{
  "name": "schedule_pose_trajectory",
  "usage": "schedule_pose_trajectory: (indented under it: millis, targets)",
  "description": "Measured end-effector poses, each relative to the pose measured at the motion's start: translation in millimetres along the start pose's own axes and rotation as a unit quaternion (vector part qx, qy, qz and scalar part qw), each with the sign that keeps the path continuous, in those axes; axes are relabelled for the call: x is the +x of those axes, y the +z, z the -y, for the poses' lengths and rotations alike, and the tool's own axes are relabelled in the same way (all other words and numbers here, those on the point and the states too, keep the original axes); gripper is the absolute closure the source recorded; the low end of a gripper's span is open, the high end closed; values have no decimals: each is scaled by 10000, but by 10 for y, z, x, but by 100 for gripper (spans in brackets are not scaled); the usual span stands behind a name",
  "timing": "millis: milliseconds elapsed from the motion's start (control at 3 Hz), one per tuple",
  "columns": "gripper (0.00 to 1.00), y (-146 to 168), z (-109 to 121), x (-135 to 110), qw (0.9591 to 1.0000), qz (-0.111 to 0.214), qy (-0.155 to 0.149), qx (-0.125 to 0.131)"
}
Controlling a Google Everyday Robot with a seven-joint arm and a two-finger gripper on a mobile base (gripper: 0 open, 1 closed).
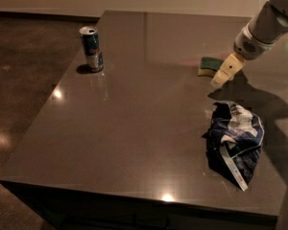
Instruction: Move sponge near redbull can
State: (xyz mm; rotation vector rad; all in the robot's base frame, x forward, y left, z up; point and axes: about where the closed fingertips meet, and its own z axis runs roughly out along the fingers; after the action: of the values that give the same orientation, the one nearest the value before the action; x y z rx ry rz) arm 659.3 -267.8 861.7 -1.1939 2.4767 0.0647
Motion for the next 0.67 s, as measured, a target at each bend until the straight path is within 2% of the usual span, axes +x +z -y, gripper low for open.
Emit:
schedule_pose_trajectory:
  millis: [333, 667]
  targets:
    - [14, 134, 72, -21, 9999, -4, 156, -55]
    - [46, 150, 59, -113, 9996, 74, 212, -166]
